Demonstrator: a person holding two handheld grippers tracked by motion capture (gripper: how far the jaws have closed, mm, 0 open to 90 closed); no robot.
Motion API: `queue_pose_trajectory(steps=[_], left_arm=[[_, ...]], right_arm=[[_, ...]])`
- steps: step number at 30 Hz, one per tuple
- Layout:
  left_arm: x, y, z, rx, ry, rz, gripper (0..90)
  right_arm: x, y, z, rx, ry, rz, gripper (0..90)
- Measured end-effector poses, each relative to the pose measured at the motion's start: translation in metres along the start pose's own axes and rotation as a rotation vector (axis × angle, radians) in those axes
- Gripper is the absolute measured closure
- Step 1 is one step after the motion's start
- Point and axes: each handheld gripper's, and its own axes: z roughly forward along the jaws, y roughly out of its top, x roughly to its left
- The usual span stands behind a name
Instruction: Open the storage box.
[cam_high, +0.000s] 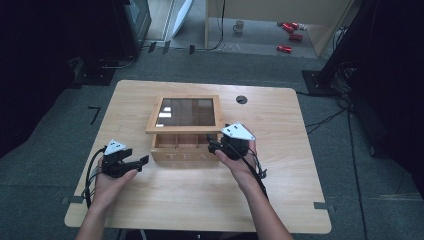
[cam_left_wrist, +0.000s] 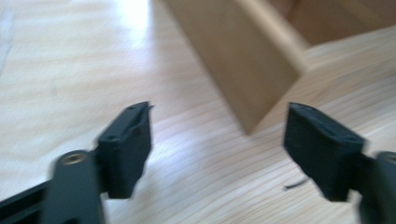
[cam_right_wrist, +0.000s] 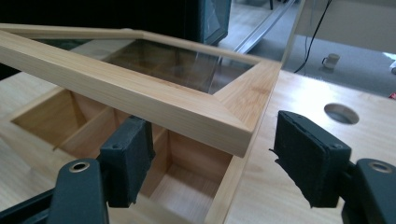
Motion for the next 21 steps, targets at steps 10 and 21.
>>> queue_pose_trajectory(steps=[10, 21], left_arm=[[0.001, -0.012, 0.016, 0.077, 0.041, 0.022, 16.1], [-0.003, -0.018, 0.018, 0.042, 0.058, 0.052, 16.4]], right_arm=[[-0.006, 0.027, 0.007, -0.021, -0.027, -0.043, 24.8], [-0.016, 0.050, 0.016, -0.070, -0.029, -0.068, 24.5]])
